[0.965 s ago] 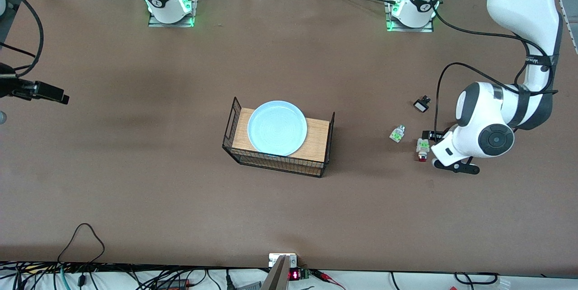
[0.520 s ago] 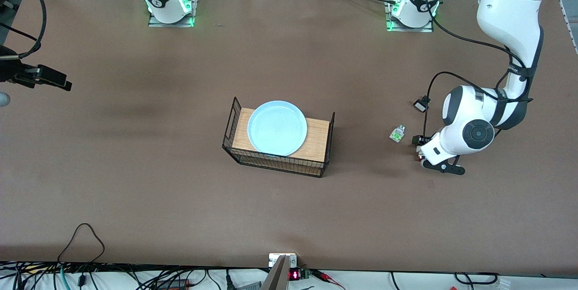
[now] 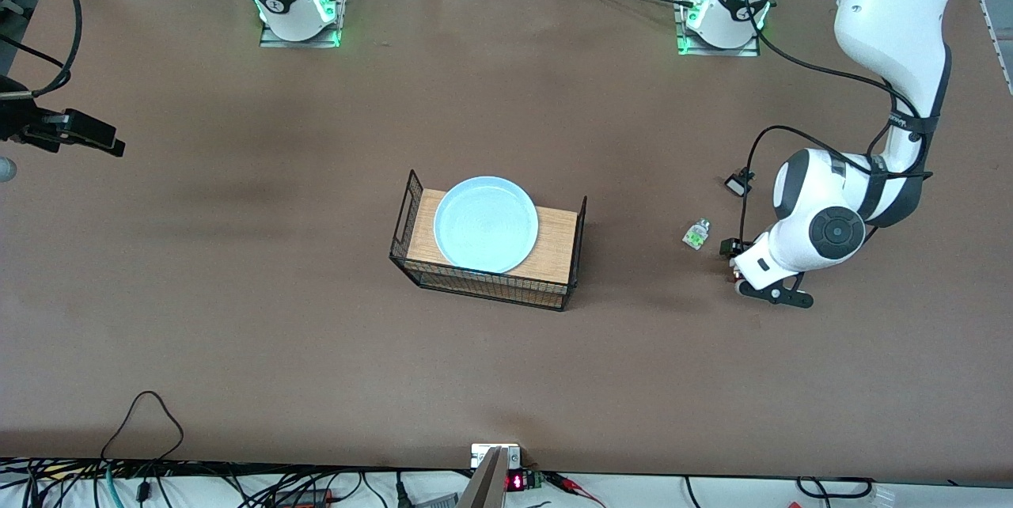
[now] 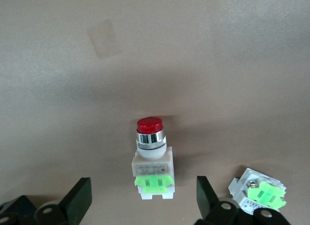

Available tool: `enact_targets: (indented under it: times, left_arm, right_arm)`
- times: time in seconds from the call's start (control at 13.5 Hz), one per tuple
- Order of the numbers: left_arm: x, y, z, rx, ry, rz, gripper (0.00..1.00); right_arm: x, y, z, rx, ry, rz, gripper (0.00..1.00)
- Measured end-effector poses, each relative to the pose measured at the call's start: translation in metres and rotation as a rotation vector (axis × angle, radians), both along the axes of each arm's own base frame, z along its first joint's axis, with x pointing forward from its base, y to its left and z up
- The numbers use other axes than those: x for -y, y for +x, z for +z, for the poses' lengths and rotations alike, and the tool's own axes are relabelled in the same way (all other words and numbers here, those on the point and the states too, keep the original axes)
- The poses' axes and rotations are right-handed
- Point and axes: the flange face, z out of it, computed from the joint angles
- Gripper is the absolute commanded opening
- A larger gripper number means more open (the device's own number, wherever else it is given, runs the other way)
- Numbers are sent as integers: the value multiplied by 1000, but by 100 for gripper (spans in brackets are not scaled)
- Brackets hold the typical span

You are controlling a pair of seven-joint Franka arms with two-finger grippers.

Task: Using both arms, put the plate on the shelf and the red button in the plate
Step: 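Grasp the red push button with the left gripper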

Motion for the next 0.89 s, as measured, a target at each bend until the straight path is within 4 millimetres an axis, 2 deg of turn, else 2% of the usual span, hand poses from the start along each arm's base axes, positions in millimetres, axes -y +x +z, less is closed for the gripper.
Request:
enact_targets:
  times: [0.3, 0.45, 0.74, 0.89]
  left_arm:
    - [-4, 5, -27, 55, -17, 1, 88]
    - [-5, 4, -38, 55, -20, 2, 73]
    - [-6, 1, -40, 27, -15, 5, 43]
    - [2, -4, -40, -14, -15, -1, 33]
  right_arm:
    - [-2, 1, 1, 10, -1, 3, 100]
    - [-1, 1, 1, 11, -2, 3, 100]
    - [-2, 1, 1, 11, -2, 3, 100]
    - [-2, 1, 1, 11, -2, 3, 100]
